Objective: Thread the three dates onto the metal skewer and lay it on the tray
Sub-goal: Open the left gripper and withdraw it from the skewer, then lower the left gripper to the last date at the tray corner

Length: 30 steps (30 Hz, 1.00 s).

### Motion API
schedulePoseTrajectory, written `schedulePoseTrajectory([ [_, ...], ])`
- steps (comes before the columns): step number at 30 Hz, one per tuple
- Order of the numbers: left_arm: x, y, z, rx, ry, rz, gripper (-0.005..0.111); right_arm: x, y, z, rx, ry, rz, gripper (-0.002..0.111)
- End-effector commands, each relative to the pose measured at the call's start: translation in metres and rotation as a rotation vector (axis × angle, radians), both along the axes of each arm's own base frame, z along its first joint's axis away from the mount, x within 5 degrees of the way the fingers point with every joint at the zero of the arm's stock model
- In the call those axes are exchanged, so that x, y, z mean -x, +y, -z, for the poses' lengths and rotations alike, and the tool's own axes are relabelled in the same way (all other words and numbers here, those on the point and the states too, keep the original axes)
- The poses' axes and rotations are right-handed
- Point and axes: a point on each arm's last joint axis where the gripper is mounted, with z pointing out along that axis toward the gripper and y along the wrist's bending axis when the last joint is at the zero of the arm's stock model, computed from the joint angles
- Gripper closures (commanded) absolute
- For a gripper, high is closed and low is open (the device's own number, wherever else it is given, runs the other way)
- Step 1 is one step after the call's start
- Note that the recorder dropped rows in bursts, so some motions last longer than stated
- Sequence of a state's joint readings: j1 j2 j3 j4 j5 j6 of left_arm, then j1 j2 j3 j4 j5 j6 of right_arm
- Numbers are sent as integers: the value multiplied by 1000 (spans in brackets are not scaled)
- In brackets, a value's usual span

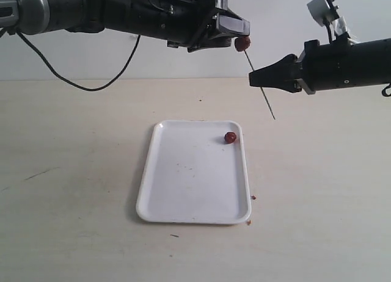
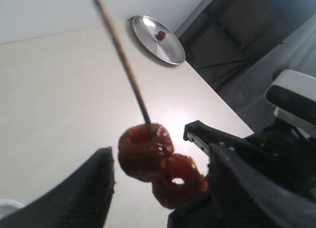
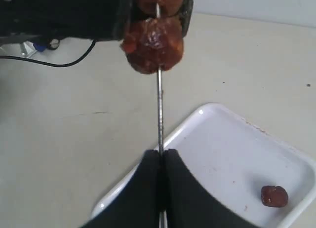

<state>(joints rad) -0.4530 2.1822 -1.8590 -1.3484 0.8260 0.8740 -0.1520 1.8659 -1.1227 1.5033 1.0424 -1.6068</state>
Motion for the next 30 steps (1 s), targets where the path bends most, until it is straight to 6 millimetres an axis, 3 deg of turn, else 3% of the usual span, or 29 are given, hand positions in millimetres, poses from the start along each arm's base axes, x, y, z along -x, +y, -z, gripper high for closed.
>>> schedulePoseTrajectory([
  [1, 3, -2, -4, -3, -20, 16, 37, -1, 0, -2, -3, -23, 13, 108],
  [8, 1, 4, 0, -72, -97, 41, 37, -12, -15, 8, 134, 17, 189, 108],
  [14, 5, 1, 21, -428, -349, 140, 37, -10, -45, 16, 221, 74, 285, 108],
  [19, 19, -20, 36, -735, -388, 81, 37, -6, -65, 18, 231, 120, 330, 108],
  [23, 35, -39, 38, -828, -401, 39, 39, -6, -66, 18, 228, 124, 335, 108],
  [30, 50, -62, 51, -1155, -946, 469, 39, -3, -61, 17, 205, 128, 281, 108],
])
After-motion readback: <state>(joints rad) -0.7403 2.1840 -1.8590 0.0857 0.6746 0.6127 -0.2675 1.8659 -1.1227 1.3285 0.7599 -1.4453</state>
